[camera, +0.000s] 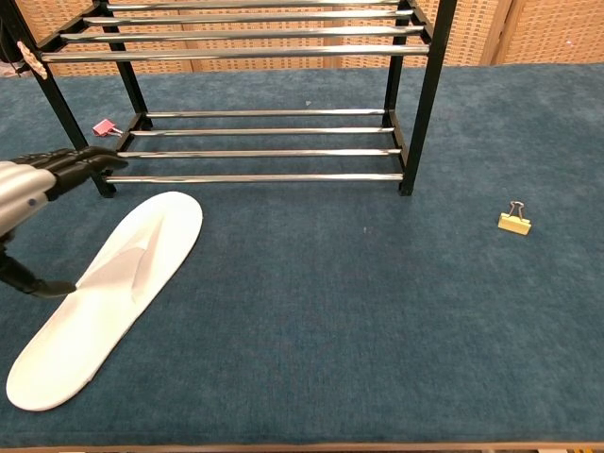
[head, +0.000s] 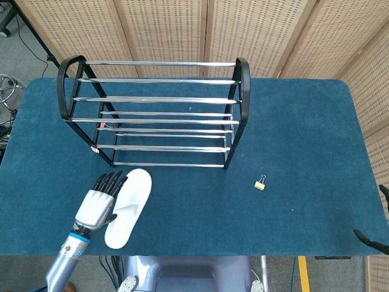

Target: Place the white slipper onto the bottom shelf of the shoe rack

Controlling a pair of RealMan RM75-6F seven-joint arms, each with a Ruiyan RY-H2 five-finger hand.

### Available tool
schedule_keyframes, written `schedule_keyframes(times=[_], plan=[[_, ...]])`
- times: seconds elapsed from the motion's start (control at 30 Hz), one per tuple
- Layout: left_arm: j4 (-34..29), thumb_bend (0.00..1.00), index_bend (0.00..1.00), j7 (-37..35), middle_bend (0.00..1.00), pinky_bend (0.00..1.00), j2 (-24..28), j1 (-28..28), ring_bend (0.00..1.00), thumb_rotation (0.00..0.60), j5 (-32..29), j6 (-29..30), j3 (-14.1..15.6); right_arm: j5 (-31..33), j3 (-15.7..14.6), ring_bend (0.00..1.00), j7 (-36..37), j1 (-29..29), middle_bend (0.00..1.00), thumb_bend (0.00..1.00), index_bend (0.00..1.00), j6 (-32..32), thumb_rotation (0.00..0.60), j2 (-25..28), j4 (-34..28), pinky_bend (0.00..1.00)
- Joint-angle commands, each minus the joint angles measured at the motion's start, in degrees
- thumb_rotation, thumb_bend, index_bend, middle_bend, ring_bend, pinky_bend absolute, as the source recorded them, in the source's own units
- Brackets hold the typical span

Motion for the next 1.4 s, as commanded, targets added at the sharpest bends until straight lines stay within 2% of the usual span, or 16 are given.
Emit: schedule_keyframes(times=[0.03, 0.33, 0.47, 0.67, 0.8, 1.0, 1.1, 1.23, 1.4], plan=[[2.3, 0.06, 0.0, 1.3, 0.0, 0.14, -2.4, -1.2, 0.0, 0.6, -0.9, -0.4, -0.8, 0.1, 0.1, 0.0, 0.1, 0.0, 0.0, 0.0, 0.0, 0.0, 0.6, 0.0, 0.0, 0.0], [6.5, 0.09, 0.02, 0.2, 0.0, 0.19, -6.2, -3.7, 0.02, 0.6, -1.1, -0.8, -1.2, 0.4, 0.1, 0.0, 0.2, 0.1, 0.0, 0.0, 0.0, -0.5, 0.6, 0.1, 0.2, 0.0], [7.9, 0.11, 0.11, -0.1, 0.02, 0.25, -7.3, -4.3, 0.07, 0.6, -0.7, -0.5, -0.9, 0.4, 0.1, 0.0, 0.1, 0.1, 0.0, 0.0, 0.0, -0.6, 0.6, 0.0, 0.2, 0.0], [10.8, 0.27, 0.24, -0.7, 0.15, 0.35, -8.5, -4.4, 0.2, 0.6, 0.2, 0.9, 0.1, 0.5, 0.2, 0.0, 0.5, 0.0, 0.0, 0.0, 0.0, -0.4, 0.6, 0.1, 0.3, 0.0], [12.6, 0.32, 0.41, -2.8, 0.34, 0.4, -8.9, -4.5, 0.34, 0.6, 1.6, 2.4, 0.7, 0.5, 0.2, 0.0, 0.5, 0.1, 0.0, 0.0, 0.0, -0.6, 0.6, 0.1, 0.3, 0.0], [15.6, 0.41, 0.58, -5.4, 0.47, 0.53, -10.1, -4.8, 0.46, 0.6, 3.4, 4.2, 1.2, 0.4, 0.1, 0.0, 0.1, 0.1, 0.0, 0.0, 0.0, -0.7, 0.6, 0.0, 0.1, 0.0], [17.2, 0.45, 0.63, -7.0, 0.52, 0.59, -10.6, -4.9, 0.5, 0.6, 4.4, 5.3, 1.7, 0.5, 0.2, 0.0, 0.0, 0.1, 0.0, 0.0, 0.0, -0.7, 0.6, 0.0, 0.1, 0.0], [18.7, 0.5, 0.67, -8.5, 0.55, 0.61, -10.8, -5.1, 0.52, 0.6, 5.3, 6.3, 1.9, 0.4, 0.1, 0.0, -0.1, 0.2, 0.0, 0.0, 0.0, -0.8, 0.6, 0.0, 0.1, 0.0], [19.6, 0.51, 0.7, -10.4, 0.57, 0.63, -10.8, -5.5, 0.54, 0.6, 5.5, 6.9, 1.8, 0.4, 0.1, 0.0, -0.3, 0.2, 0.0, 0.0, 0.0, -0.9, 0.6, -0.1, 0.0, 0.0]])
